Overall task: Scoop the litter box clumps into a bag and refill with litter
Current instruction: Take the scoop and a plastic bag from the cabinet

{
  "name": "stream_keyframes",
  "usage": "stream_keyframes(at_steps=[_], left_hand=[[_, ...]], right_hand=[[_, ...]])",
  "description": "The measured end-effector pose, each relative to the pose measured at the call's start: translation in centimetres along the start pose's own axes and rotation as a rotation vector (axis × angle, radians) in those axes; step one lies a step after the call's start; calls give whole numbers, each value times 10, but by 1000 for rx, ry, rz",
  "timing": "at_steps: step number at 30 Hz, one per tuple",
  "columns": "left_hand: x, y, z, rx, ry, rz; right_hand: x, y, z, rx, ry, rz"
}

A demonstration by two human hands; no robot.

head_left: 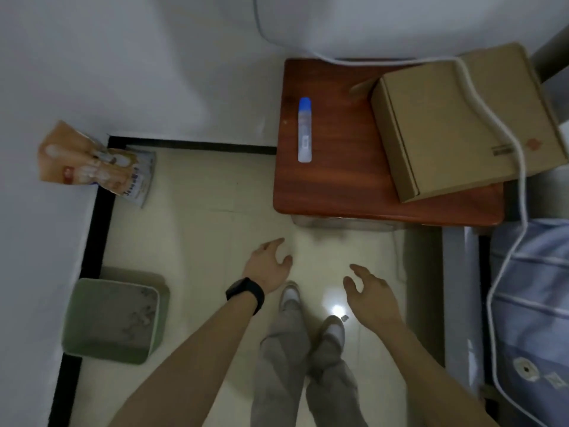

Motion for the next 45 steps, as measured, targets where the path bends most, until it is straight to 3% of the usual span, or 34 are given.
stream_keyframes(at_steps=[4, 8, 12, 19, 22, 30, 34, 39, 45], left_hand=[[-23, -12, 60, -20, 55, -64], [-34, -12, 99, -95, 230, -275], [-52, -8, 124, -234, 362, -388], [-86, -10, 138, -321, 679, -546], [-96, -9, 145, -356, 773, -626], [-106, -7, 156, -497, 867, -706], [-98, -5, 159, -465, 906, -630], [-83, -3, 151, -368, 979, -545], [-82, -12, 151, -417, 858, -687]], right_hand=[[-34, 13, 74, -82, 44, 197], [-62, 37, 148, -207, 129, 547], [-77, 44, 204, -59, 321, 842], [-97, 45, 232, 106, 746, 634], [-110, 44, 251, 63, 767, 703], [-120, 36, 277, 238, 1003, 933], [-121, 37, 281, 288, 1041, 956], [-121, 37, 276, 290, 948, 943], [-122, 48, 265, 308, 782, 832]])
Point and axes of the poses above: each hand's wrist, its own z-axis towards the middle knuckle, its own x-axis out of the back of the hand, y = z × x, the point moved 8 cm from there along z, towards the middle knuckle, and after that the axes turned 2 degrees about -x, right-handed, at the moved point
